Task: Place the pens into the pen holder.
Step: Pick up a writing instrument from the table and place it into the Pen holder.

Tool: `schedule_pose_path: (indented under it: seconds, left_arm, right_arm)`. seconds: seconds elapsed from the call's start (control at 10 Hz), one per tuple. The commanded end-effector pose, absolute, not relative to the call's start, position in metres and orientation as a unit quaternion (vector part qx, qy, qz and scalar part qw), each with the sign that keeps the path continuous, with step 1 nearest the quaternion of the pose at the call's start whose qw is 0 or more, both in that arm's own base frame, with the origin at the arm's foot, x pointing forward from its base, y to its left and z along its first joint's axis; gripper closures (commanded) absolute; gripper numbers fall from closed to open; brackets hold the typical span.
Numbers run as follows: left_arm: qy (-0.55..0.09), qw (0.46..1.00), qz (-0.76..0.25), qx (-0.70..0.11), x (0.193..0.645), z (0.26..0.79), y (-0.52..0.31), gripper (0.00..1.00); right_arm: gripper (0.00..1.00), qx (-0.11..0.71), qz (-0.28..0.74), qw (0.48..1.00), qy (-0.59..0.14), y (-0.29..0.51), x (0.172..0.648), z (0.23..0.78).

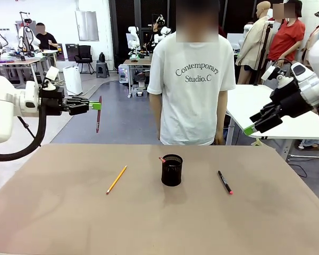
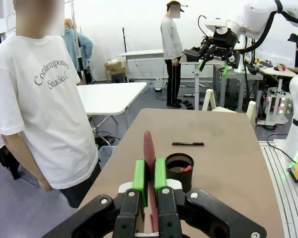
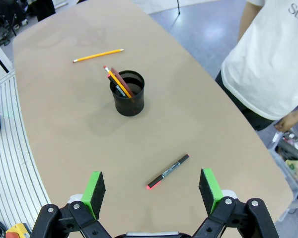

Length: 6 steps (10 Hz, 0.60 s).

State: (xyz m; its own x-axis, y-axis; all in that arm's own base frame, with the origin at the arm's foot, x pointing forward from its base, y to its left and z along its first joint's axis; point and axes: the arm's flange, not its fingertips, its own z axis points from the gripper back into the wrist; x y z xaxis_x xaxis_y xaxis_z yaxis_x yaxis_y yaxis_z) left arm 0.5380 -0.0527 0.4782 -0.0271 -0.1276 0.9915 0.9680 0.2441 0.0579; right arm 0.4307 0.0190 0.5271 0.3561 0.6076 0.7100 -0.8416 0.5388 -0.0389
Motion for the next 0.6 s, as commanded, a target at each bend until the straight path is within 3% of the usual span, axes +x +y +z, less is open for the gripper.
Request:
schedule_pose_path:
  seconds: [0.0,0.2,0.5]
  left_arm:
    - [-0.538,0.575,-0.476,-0.391,0.538,0.481,-0.053,1.0]
    - [-0.537,0.577,-0.474,-0.391,0.538,0.478,-0.053,1.0]
    - [-0.549,0.519,-0.495,-0.429,0.557,0.458,-0.101,1.0]
  right_arm:
    - [0.0,0.178,0.449,0.8,-0.356,0.019,0.432,0.528]
    - [0.0,0.178,0.449,0.8,-0.356,0.019,0.432,0.528]
    - [0.0,0.178,0.449,0.8,-0.356,0.019,0.432,0.528]
